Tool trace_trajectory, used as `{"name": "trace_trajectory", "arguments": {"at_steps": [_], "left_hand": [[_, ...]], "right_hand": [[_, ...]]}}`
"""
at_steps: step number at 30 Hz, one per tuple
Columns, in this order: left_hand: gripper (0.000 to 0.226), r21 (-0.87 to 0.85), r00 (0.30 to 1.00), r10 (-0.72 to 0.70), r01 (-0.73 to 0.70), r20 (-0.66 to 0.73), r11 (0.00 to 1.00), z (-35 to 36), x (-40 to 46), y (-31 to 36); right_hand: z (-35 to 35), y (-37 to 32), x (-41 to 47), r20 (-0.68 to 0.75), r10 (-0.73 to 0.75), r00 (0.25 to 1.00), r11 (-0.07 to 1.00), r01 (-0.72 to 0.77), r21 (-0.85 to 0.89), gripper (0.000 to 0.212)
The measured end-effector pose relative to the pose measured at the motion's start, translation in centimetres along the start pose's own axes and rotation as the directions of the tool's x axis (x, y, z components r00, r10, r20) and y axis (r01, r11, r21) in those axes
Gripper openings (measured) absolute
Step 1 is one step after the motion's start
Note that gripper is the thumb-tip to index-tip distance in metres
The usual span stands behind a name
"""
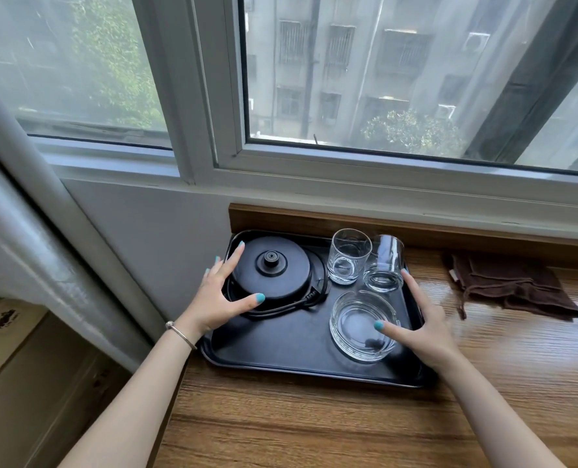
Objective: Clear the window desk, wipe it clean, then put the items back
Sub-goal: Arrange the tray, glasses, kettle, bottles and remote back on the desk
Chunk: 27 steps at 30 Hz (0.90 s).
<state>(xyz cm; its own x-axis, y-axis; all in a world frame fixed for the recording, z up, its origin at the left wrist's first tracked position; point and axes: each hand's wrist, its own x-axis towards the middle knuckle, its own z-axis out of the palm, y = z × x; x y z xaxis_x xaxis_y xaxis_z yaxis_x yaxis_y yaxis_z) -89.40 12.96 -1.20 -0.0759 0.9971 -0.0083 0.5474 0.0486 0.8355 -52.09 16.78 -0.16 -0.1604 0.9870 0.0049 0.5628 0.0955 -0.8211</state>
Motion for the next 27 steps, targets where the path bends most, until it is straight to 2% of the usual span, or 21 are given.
{"name": "trace_trajectory", "arguments": {"at_steps": [3, 11, 14, 17, 20, 24, 27], "left_hand": [[0.104, 0.131, 1.000, 0.003, -0.003, 0.002, 0.991, 0.1, 0.1, -0.4], [0.114, 0.333, 0.999, 0.030, -0.021, -0.021, 0.943, 0.2, 0.4, -0.8], [0.116, 0.426, 0.996, 0.081, -0.063, -0.023, 0.902, 0.0, 0.3, -0.5], [0.108, 0.516, 0.981, 0.192, -0.162, -0.005, 0.841, 0.1, 0.0, 0.1], [0.098, 0.574, 0.958, 0.288, -0.244, 0.015, 0.782, 0.1, -0.5, 0.7], [0.085, 0.583, 0.919, 0.394, -0.328, 0.014, 0.744, -0.1, -1.0, 1.7], [0.080, 0.544, 0.890, 0.455, -0.388, 0.013, 0.744, 0.6, -0.7, 3.3]], "right_hand": [[0.1, -0.1, -0.2, -0.015, 0.009, 1.000, 0.998, -0.010, -0.060, 0.104], [-0.2, 0.0, -0.2, 0.011, 0.003, 1.000, 0.995, -0.002, -0.096, 0.101], [-0.1, 0.3, -0.1, 0.020, -0.001, 1.000, 0.990, 0.004, -0.144, 0.105], [-0.1, 0.4, -0.1, 0.008, 0.002, 1.000, 0.986, -0.001, -0.165, 0.112], [0.0, 0.5, -0.2, -0.033, 0.002, 0.999, 0.988, -0.007, -0.156, 0.108], [-0.1, -0.3, -0.4, -0.083, -0.016, 0.996, 0.992, 0.005, -0.126, 0.105], [-0.4, -1.1, -0.8, -0.110, -0.031, 0.993, 0.985, 0.012, -0.172, 0.104]]}}
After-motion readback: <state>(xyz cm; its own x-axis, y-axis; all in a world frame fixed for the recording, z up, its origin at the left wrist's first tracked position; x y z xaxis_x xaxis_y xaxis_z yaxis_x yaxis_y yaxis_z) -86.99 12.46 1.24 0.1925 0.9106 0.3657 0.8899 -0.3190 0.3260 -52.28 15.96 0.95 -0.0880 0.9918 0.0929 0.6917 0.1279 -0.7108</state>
